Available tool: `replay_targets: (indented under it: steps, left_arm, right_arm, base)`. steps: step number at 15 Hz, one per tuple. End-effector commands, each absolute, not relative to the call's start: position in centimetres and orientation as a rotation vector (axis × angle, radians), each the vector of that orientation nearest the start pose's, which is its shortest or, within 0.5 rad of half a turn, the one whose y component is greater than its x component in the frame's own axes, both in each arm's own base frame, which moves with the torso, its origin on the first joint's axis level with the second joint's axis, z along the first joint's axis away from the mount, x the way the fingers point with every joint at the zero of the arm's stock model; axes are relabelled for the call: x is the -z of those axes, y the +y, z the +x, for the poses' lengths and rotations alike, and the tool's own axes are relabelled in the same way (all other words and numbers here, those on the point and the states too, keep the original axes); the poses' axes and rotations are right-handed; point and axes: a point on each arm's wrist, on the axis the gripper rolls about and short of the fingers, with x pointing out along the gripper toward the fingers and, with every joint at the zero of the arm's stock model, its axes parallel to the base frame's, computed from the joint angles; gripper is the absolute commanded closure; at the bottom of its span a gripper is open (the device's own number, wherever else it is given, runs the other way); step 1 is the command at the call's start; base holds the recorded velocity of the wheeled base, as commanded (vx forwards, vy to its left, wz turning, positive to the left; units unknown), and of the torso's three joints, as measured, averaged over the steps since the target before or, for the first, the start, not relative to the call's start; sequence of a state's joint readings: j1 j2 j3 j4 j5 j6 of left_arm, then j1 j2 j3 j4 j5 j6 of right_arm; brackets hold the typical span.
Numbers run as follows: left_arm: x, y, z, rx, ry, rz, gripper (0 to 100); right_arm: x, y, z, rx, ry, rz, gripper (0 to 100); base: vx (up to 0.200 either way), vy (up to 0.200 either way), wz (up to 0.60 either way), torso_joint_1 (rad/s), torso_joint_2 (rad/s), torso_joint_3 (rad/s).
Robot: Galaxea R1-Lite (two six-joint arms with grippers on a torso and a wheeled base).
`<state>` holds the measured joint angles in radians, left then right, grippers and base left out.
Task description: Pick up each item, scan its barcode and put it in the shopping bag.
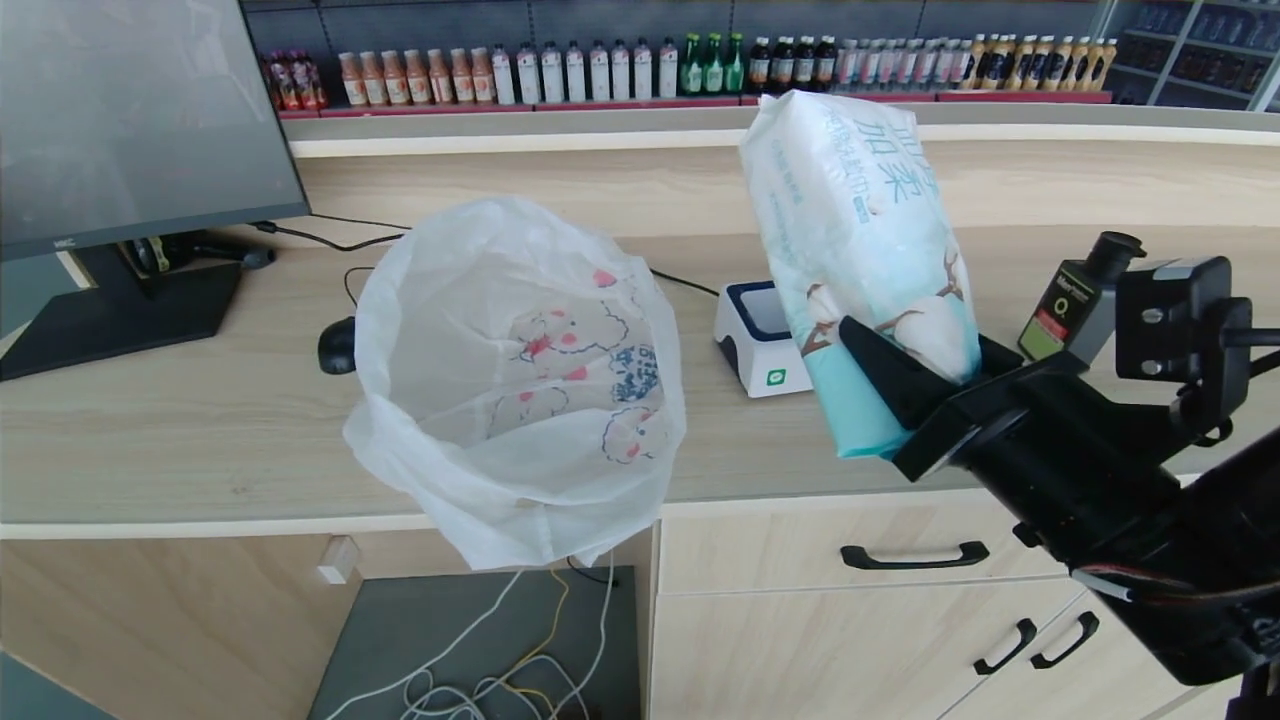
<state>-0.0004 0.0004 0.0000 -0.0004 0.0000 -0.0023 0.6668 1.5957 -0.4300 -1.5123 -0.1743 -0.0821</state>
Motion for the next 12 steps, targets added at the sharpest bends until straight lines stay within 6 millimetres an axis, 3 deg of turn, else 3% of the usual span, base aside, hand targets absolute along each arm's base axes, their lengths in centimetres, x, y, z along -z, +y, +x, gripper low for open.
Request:
replay_targets:
  steps: [1, 5, 8, 10, 12]
  left_arm:
    - [-7.5, 0.0, -2.3, 0.002, 0.000, -0.002, 0]
    - [-7.5, 0.0, -2.3, 0.000, 0.000, -0.003, 0]
    - [-7.5, 0.0, -2.3, 0.000, 0.000, -0.003, 0]
    - [-7.5, 0.0, -2.3, 0.000, 0.000, -0.002, 0]
    - [-7.5, 0.0, -2.3, 0.000, 0.000, -0.003, 0]
  right_arm:
    - [-20.8, 13.8, 18.6, -0.459, -0.355, 0.069, 100]
    - [-20.6, 13.8, 18.7, -0.459, -0.348, 0.066, 100]
    - [-20.0, 15.0, 20.3, -0.460, -0.338, 0.062, 100]
    - [-19.4, 14.4, 22.5, -0.399, -0.320, 0.074, 100]
    - [-19.0, 14.5, 23.0, -0.394, -0.313, 0.072, 100]
  base:
    - [0.000, 0.000, 0.00, 0.000, 0.00, 0.000]
    - [0.000, 0.000, 0.00, 0.000, 0.00, 0.000]
    - [0.000, 0.000, 0.00, 0.000, 0.00, 0.000]
    - [0.000, 0.000, 0.00, 0.000, 0.00, 0.000]
    - [0.000, 0.000, 0.00, 0.000, 0.00, 0.000]
